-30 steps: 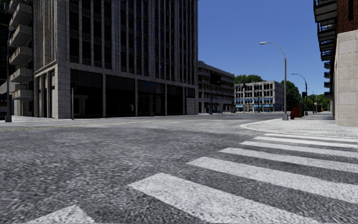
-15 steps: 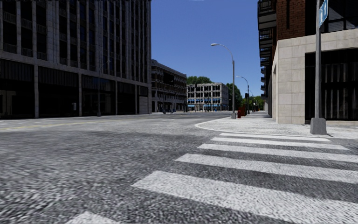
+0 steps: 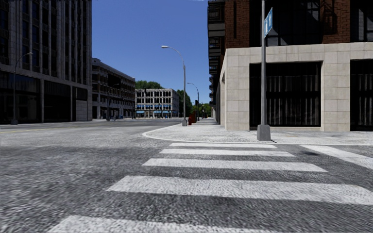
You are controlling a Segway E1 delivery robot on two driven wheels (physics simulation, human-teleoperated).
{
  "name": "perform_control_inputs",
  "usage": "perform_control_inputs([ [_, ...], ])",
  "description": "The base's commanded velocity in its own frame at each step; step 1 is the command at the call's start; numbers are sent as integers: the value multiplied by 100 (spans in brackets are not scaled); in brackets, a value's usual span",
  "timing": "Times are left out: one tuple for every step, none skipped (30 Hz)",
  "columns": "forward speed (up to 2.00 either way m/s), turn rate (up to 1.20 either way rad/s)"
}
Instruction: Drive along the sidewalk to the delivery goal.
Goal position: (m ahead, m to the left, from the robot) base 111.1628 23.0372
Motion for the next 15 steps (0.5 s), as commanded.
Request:
perform_control_inputs([
  [170, -43],
  [170, -43],
  [183, -29],
  [200, -12],
  [200, 0],
  [200, 0],
  [200, 0],
  [200, 0],
  [200, 0],
  [200, 0],
  [200, 0],
  [200, 0],
  [200, 0],
  [200, 0],
  [200, 0],
])
